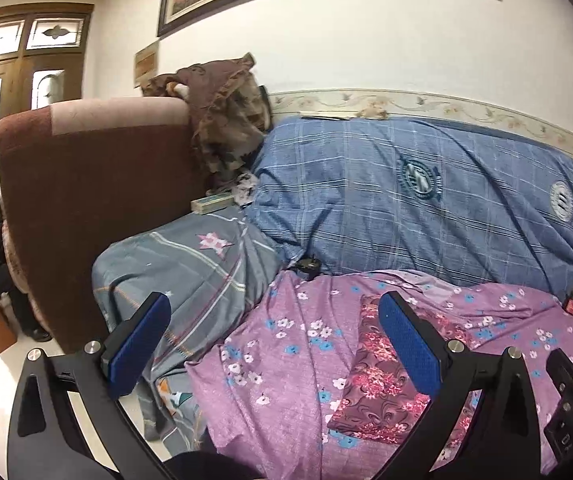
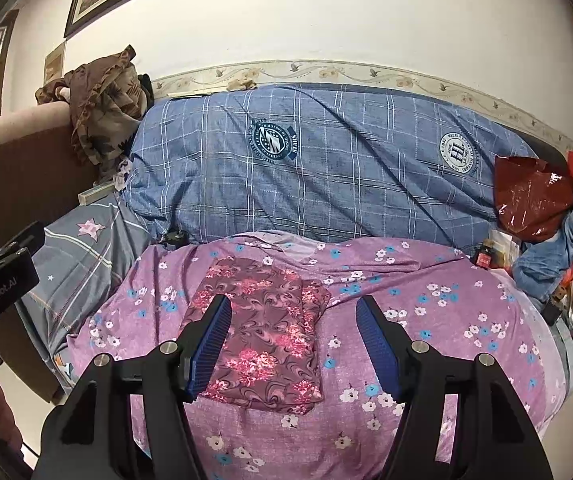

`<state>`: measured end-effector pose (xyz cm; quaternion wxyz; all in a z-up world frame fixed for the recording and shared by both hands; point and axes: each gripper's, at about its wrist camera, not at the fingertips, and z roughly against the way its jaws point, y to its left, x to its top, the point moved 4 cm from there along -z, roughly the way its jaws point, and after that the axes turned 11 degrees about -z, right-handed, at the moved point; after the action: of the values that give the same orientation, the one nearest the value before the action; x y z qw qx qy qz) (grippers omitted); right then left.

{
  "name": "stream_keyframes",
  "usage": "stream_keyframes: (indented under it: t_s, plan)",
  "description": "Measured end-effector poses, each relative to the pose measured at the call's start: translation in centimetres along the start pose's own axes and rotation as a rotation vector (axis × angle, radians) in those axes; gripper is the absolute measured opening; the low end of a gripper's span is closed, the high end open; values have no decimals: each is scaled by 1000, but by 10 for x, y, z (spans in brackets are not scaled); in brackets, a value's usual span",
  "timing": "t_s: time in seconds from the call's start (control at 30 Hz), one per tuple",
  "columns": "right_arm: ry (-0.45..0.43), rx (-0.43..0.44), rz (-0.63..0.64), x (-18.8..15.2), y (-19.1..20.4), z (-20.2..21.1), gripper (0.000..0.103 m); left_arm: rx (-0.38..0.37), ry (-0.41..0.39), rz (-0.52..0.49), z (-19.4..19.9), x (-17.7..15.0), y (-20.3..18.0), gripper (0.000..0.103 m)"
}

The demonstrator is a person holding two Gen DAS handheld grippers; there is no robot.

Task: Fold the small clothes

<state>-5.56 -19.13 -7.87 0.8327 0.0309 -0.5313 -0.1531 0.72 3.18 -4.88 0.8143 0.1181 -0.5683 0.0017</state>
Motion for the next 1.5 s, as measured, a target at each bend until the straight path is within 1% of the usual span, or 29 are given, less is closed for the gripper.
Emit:
stream_keyframes:
  t_s: [0.1, 0.17, 0.23, 0.3, 0.33, 0.4, 0.5, 0.6, 0.7, 0.8, 1.03, 1.5]
  plan:
    - [-7, 1, -14, 2, -4, 4, 67, 22, -24, -36, 8, 1, -6, 103]
    - [-11, 1, -16, 3, -7, 5, 67, 28, -16, -53, 10, 1, -8, 103]
    - [-15, -1, -18, 3, -8, 6, 67, -4, 2, -71, 11, 3, -12, 103]
    - [-16, -3, -21, 4, -8, 7, 67, -69, 8, -75, 12, 3, -14, 103]
    - [-15, -3, -22, 4, -9, 7, 67, -87, 3, -75, 12, 3, -14, 103]
    - [-16, -4, -23, 4, -10, 8, 67, -117, -32, -66, 15, 4, -11, 103]
    - [-16, -9, -22, 4, -11, 8, 67, -141, -83, -32, 19, 5, -4, 103]
    - [-11, -12, -20, 3, -10, 7, 67, -139, -69, 7, 18, 8, 3, 103]
    - [-11, -12, -13, 3, -8, 8, 67, -125, -51, 16, 13, 9, 7, 103]
    - [-14, -11, -8, 3, -6, 8, 67, -120, -32, 4, 10, 7, 6, 103]
    - [-14, -10, 0, 4, -3, 8, 67, -145, -5, -34, 9, 7, 1, 103]
    - [-17, -17, 4, 3, 0, 9, 67, -160, -22, -74, 14, 8, -4, 103]
